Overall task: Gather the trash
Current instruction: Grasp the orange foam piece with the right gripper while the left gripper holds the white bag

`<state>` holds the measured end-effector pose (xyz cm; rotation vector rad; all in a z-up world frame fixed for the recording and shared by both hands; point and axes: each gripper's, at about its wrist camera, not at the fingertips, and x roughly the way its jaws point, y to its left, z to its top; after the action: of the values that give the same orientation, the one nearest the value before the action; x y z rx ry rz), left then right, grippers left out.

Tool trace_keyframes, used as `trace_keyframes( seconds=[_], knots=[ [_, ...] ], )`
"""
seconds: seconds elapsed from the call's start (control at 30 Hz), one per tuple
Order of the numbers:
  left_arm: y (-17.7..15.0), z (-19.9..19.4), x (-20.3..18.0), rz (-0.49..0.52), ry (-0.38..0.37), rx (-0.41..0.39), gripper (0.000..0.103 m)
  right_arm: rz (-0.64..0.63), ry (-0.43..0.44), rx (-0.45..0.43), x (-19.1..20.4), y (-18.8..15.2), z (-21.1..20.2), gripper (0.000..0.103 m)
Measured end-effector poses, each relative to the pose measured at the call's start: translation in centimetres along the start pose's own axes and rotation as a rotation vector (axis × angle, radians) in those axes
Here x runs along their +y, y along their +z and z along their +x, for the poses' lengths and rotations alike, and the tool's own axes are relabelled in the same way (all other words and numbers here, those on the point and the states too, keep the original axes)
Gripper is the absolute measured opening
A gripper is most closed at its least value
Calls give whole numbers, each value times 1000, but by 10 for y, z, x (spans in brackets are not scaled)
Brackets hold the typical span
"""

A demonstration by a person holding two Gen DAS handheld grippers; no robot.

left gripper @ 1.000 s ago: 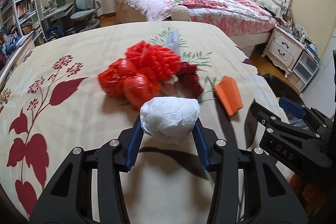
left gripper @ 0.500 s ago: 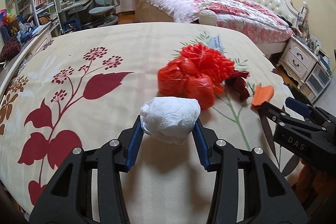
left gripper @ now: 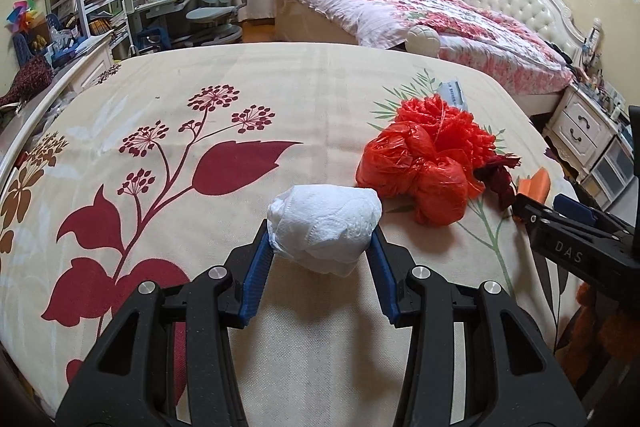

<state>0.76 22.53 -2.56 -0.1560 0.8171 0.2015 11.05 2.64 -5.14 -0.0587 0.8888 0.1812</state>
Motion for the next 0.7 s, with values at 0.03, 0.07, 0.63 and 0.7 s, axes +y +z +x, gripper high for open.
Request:
trace_keyframes(
  seconds=[0.03, 0.07, 0.63, 0.7],
  knots=[
    [0, 1, 0, 0, -1, 2, 45, -8, -13, 1, -1, -2, -2, 68],
    [0, 1, 1, 0, -3, 4, 45, -16, -26, -1, -2, -3, -3, 68],
    [0, 9, 0, 2, -8, 10, 45, -55, -6, -3, 1, -1, -3, 46],
    [0, 9, 0, 0, -8, 9, 45, -58, 10, -2, 1, -1, -4, 32]
  ],
)
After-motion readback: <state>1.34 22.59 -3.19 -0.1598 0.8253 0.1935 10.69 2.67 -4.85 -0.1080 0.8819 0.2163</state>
